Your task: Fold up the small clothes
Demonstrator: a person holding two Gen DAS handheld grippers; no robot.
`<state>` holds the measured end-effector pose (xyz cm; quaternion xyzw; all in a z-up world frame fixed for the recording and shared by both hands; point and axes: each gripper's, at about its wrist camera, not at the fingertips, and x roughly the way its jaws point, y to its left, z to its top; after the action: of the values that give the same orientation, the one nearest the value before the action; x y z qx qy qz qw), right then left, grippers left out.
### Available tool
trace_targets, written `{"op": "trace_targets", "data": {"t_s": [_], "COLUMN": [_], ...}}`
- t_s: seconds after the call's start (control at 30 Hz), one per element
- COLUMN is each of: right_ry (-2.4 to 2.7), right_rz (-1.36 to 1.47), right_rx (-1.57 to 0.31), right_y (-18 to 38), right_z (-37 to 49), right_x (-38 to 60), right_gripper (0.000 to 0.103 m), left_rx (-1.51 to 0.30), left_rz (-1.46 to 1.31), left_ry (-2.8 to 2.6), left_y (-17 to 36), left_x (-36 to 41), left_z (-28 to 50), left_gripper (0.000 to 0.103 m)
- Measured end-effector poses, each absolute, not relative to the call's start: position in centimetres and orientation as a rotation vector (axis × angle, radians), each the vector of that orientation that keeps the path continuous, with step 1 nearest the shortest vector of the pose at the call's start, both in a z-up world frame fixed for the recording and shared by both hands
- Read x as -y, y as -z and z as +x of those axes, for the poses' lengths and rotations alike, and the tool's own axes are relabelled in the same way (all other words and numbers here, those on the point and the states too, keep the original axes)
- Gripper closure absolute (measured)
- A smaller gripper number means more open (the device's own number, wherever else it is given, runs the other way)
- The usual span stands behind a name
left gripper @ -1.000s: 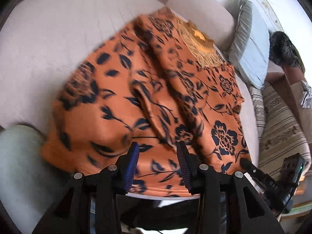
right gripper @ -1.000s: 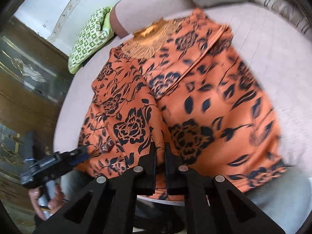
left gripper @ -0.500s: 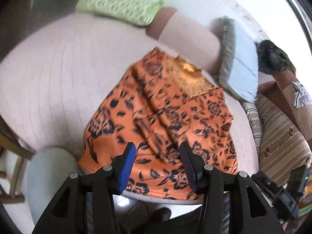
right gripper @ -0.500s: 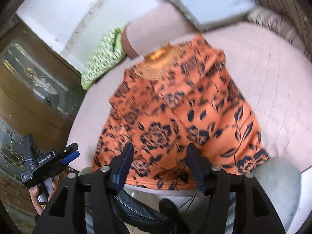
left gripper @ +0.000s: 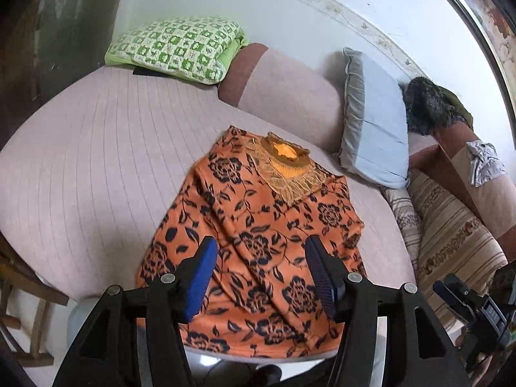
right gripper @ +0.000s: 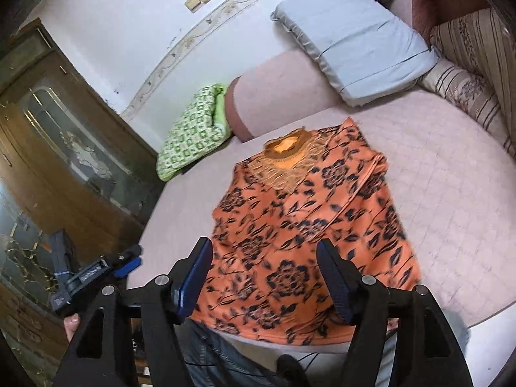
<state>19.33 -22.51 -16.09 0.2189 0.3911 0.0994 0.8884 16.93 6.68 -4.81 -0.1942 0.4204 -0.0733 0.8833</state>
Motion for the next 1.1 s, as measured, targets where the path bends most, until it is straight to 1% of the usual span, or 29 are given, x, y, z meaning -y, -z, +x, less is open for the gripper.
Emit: {"op": "trace_targets", "data": {"t_s": [0.27, 0.57, 0.77, 0.87, 0.97, 1.07, 1.1], "right_ry": [-0.180, -0.174, -0.135, -0.128, -0.094, -0.071, -0.064], "right_rz": [0.456, 0.465, 0.483, 0.515, 0.482, 0.441, 0.438], "right_rx": [-0.860, -0.927, -0.994, -1.041, -1.086, -1.113, -1.120], "right_y": [17.5, 21.0, 24.7, 27.1, 29.4, 31.0, 31.5], "right_z": [24.9, 33.3, 41.4, 45.6, 49.6, 53.4, 54.5], "right_x": [24.5, 26.3, 28.8, 29.9, 30.3, 30.6, 30.8], "right_gripper": [0.034, 0.034, 0.034, 0.034, 0.035, 0.038, 0.038], "left_rx": [-0.926, -0.984, -1.064, -1.121, -1.142, -1.145, -1.138], "left_rz": [-0.411, -0.376, -0.397, -0.450, -0.501, -0.475, -0.426], "left_ry": [0.150, 0.130, 0.116, 0.111, 0.119, 0.056, 0.024], "left_y": [7.3, 11.1, 16.1, 19.0, 21.1, 23.4, 24.1], "left_x": [-5.7, -4.8, -4.7, -5.2, -5.7, -5.9, -5.6], "left_z": [24.1, 34.5, 43.3, 48.5, 52.9, 57.4, 58.8], "left_gripper": [0.046, 0.046, 0.046, 0.046, 0.046, 0.047, 0.047]}}
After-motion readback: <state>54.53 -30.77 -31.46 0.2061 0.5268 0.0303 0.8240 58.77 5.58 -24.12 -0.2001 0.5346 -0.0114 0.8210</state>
